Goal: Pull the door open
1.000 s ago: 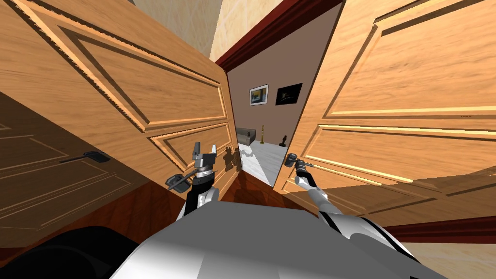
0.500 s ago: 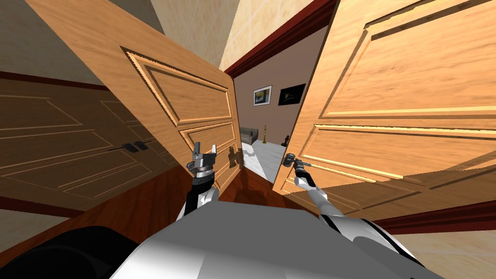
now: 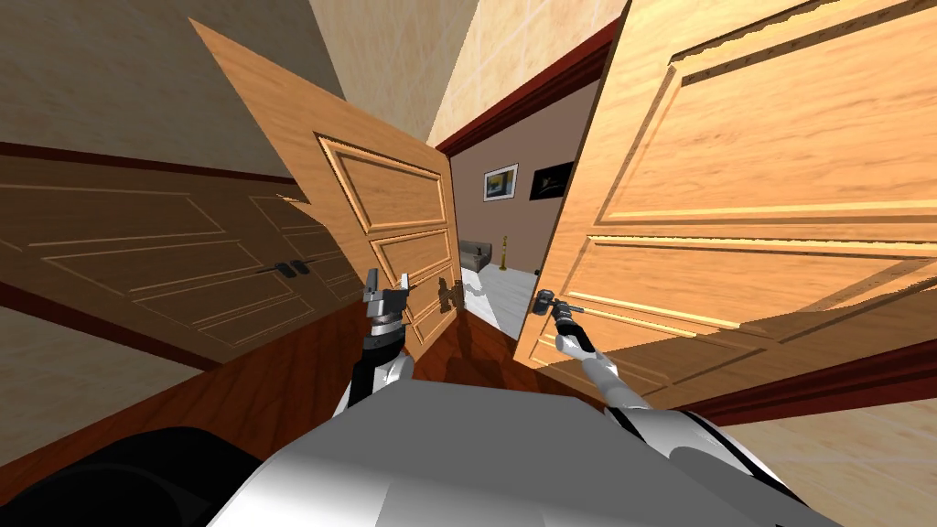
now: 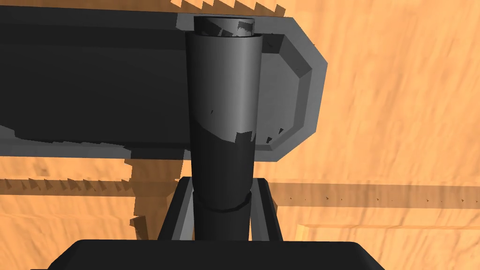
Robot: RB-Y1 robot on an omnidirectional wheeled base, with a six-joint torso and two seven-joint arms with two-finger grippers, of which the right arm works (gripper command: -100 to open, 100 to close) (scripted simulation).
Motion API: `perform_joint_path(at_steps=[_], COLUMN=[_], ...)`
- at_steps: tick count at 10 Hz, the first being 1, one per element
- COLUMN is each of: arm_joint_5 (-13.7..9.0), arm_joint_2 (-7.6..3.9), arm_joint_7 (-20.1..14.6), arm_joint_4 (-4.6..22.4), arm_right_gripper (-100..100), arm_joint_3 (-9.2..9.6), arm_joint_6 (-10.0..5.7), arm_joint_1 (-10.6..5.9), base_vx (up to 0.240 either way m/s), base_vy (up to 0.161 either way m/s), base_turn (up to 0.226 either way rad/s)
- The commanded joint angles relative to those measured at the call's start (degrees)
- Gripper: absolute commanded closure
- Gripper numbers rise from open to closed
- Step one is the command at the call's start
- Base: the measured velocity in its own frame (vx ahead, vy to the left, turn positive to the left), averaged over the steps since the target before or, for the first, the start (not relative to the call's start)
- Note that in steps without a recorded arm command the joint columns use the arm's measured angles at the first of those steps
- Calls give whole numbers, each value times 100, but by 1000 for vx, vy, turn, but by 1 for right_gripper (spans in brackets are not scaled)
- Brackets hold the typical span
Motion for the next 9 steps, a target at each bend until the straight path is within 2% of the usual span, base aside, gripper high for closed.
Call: perform_joint_path(at_steps=[1,6,9], arm_joint_5=[19,115,154], arm_joint_2=[-26,-154,-207], arm_joint_7=[-64,-383,-514], arm_joint_4=[-39,-236,-317], arm_right_gripper=[100,100,100], arm_joint_3=[73,436,585], arm_joint_6=[-5,-29,-38], arm_joint_1=[21,127,170], base_vx=[-189,-240,-227], base_vy=[-21,-67,-73], base_turn=[82,138,96])
